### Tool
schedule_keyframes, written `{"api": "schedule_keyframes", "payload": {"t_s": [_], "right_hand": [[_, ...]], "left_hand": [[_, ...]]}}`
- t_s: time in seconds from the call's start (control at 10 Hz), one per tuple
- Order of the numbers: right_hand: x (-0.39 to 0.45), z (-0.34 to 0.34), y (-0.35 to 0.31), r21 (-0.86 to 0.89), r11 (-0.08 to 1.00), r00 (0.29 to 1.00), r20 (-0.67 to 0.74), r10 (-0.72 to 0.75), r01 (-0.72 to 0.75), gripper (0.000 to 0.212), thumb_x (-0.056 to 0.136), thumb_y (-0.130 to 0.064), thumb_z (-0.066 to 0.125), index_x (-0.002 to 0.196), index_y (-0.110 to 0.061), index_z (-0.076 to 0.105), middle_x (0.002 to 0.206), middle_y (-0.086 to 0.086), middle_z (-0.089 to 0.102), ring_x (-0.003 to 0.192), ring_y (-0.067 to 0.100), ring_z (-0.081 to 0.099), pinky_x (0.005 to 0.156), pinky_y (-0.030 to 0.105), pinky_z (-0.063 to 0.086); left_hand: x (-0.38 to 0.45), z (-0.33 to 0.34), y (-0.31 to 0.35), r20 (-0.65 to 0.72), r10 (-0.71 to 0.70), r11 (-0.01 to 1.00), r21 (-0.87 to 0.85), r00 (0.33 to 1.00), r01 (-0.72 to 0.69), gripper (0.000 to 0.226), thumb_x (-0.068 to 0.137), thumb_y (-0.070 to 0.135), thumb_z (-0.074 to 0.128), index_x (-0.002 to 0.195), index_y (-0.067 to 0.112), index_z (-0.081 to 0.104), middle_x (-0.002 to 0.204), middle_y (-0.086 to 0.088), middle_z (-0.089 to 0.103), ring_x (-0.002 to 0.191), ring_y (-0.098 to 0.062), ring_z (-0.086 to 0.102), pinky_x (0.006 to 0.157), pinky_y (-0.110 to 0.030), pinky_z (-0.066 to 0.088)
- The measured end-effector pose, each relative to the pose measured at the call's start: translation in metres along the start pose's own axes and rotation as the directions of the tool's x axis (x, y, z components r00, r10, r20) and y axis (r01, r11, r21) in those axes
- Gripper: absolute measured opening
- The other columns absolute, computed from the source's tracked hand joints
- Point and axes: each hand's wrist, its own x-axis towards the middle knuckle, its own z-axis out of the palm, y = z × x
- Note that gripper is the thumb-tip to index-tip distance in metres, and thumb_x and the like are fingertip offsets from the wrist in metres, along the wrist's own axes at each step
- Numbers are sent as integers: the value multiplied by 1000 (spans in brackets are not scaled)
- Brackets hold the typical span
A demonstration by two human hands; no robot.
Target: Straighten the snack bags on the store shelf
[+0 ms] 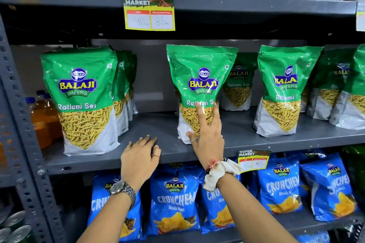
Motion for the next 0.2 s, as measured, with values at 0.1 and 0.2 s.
{"api": "schedule_keyframes", "payload": {"t_s": [0.1, 0.2], "right_hand": [[-3, -3, -1, 17, 1000, 1000, 6, -18, 18, 94, 82, -26, 72, 146, -47, 7, 160, 9, 4, 145, 30, 20, 79, 51, 58], [-3, -16, 1, 171, 984, 991, -130, -31, 53, 80, 87, -41, 65, 148, -42, 13, 160, 8, 11, 146, 28, 20, 85, 52, 54]], "left_hand": [[0, -3, 0, 6, -11, 1000, 0, 1000, 11, 53, 84, 40, 26, 113, 22, 67, 122, -5, 65, 114, -21, 59, 99, -43, 41], [0, -1, 2, 15, -20, 999, -29, 1000, 21, 53, 85, 41, 26, 112, 22, 67, 122, -5, 66, 113, -21, 59, 99, -44, 42]]}}
